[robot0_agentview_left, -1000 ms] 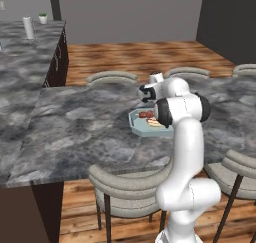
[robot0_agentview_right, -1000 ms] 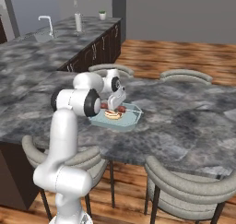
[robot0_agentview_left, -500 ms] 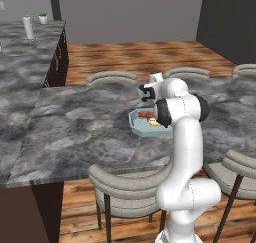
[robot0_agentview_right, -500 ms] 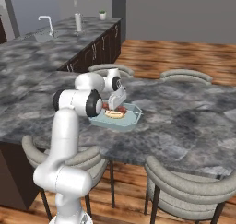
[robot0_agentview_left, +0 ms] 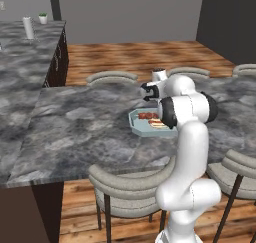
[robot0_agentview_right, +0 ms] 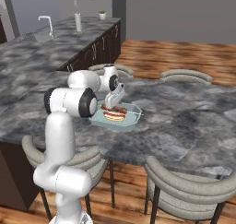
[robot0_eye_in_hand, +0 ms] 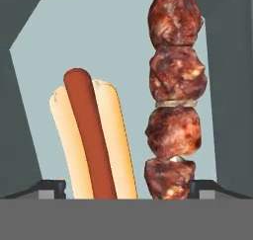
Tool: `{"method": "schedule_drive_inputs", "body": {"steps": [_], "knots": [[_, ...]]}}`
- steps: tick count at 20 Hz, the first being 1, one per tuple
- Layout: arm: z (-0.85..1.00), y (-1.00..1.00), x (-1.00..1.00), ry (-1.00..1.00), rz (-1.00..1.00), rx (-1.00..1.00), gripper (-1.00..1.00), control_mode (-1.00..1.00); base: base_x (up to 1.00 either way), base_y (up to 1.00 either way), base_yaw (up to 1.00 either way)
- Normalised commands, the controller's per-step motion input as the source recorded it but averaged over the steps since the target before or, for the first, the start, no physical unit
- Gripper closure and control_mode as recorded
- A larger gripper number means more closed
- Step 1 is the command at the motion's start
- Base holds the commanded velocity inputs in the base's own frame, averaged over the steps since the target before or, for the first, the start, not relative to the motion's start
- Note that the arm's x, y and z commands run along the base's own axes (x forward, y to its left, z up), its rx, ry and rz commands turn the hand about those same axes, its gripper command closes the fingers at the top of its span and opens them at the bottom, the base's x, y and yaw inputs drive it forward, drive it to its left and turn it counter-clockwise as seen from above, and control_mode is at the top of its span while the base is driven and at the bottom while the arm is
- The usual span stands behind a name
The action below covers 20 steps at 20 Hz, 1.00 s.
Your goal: Place the cold items (squash and kiwi) from the fridge in one tupperware on the dining counter. Place the warm items (kebab skewer and hot dog) in the stove area in another tupperware.
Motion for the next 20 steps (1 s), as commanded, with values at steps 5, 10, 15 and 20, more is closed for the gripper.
{"method": "schedule_drive_inputs", "body": {"steps": [5, 10, 15, 20], "knots": [[0.17, 0.17, -0.85, -0.20, 0.00, 0.00, -1.00, -1.00, 0.00, 0.00, 0.00], [0.39, 0.08, -0.91, -0.22, -0.01, 0.00, -1.00, -1.00, 0.00, 0.00, 0.00], [0.69, 0.00, -0.83, -0.10, -0.11, 0.00, -1.00, -1.00, 0.00, 0.00, 0.00], [0.79, 0.01, -0.80, 0.00, -0.14, 0.00, -1.00, -1.00, 0.00, 0.00, 0.00]]}}
